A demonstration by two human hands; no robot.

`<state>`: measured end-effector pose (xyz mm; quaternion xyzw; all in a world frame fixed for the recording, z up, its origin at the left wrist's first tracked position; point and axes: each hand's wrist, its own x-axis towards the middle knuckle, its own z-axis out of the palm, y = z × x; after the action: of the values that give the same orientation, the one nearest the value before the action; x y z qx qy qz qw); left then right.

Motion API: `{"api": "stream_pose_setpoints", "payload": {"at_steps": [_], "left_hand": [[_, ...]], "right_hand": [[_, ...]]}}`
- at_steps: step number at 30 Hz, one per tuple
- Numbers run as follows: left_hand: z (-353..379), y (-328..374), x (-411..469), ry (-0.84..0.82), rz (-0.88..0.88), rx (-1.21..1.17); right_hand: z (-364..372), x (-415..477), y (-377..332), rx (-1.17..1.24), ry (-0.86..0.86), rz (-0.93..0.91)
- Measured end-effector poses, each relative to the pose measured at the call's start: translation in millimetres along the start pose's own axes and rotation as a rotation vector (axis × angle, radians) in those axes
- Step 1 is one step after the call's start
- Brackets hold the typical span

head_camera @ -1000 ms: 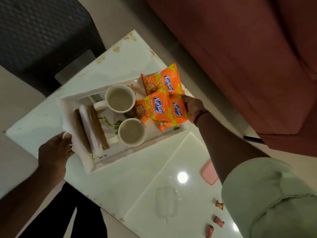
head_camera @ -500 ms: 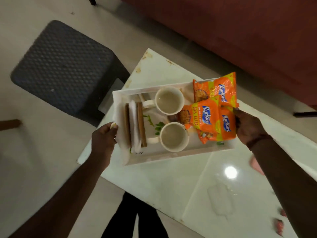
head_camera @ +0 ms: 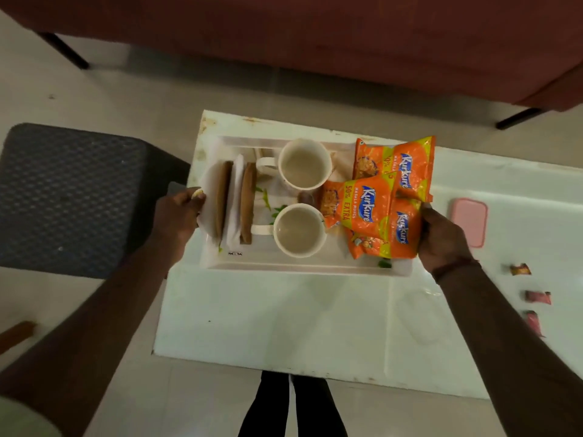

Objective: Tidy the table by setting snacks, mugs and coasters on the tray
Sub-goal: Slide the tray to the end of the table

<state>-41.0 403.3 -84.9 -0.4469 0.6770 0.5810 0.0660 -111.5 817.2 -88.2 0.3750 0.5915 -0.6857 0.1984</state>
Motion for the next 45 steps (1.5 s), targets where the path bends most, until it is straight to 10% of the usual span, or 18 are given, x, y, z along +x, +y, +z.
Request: {"api": "stream_pose_setpoints", "payload": {"at_steps": [24,33,45], "left_hand": [[47,-26,55,-0.034,0.039,0.19],[40,-21,-6,0.242,0.642,0.691],[65,-15,-163,-0.066,1.005,1.06]], "right_hand": [[-19,49,38,-0.108,0.141,0.053],[-25,2,44,-0.768,0.53,-0.474],[-40,-136,52,-1.318,0.264,-0.833]]}}
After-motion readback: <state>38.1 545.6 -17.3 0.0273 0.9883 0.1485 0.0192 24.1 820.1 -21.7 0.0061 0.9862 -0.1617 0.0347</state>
